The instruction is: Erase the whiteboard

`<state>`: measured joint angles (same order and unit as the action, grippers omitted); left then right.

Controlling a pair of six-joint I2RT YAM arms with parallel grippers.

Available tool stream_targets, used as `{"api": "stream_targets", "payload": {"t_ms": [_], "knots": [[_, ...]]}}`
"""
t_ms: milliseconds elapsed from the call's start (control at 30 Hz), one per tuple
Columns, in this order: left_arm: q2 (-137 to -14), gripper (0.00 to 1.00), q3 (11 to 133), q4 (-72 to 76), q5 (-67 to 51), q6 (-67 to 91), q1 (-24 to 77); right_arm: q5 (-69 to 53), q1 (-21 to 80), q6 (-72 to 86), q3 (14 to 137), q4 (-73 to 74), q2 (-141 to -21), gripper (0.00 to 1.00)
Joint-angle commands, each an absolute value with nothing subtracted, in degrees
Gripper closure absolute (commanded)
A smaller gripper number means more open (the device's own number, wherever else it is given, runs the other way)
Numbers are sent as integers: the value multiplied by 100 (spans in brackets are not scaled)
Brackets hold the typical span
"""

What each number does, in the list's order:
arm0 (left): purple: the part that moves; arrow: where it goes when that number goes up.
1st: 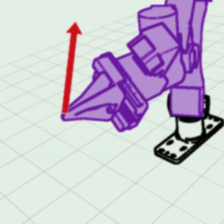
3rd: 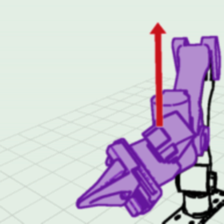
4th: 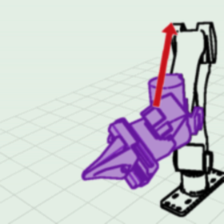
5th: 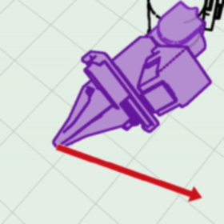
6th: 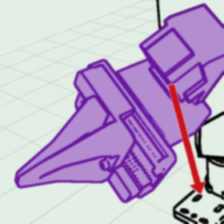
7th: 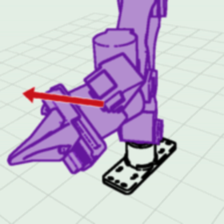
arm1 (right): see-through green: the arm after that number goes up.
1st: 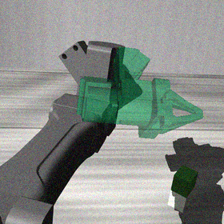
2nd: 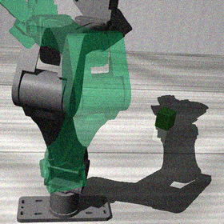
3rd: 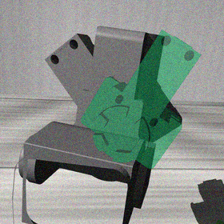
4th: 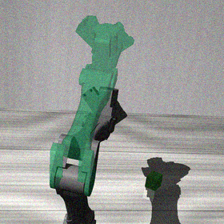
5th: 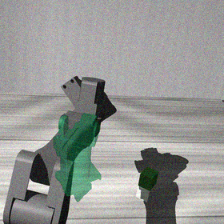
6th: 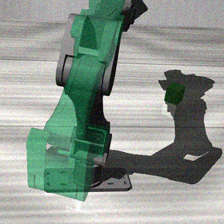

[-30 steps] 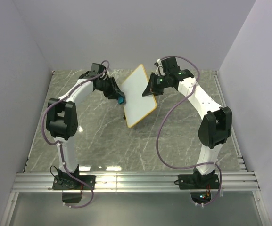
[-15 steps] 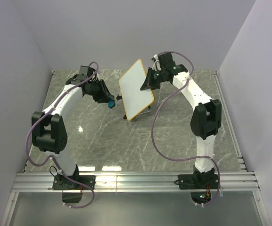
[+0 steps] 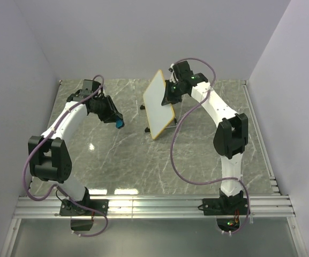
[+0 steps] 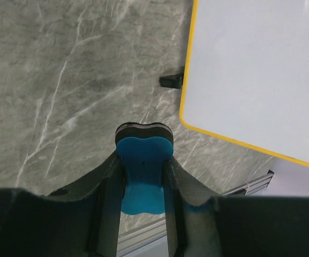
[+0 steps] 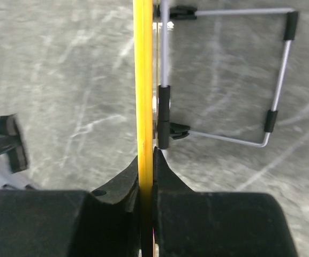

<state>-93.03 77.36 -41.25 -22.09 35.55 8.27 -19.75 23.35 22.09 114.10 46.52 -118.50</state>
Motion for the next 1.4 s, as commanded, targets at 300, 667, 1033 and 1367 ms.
{"api": "stream_targets", "payload": {"t_ms": [300, 667, 1033, 1367], "knots": [[-8983, 100, 7682, -4166, -2101, 3428, 800, -1081, 2689, 2136, 11786, 4992, -12050, 100], [-9227, 100, 7322, -4122, -1697, 3287, 791, -634, 2681, 2267, 11997, 5308, -11813, 21], [-9764, 52, 6636, -3850, -309, 3094, 800, -132, 2663, 2250, 11849, 5537, -10504, 9], [-9642, 20, 6706, -3902, -18, 3120, 826, -9, 2637, 2399, 9933, 4826, -8721, 7]]}}
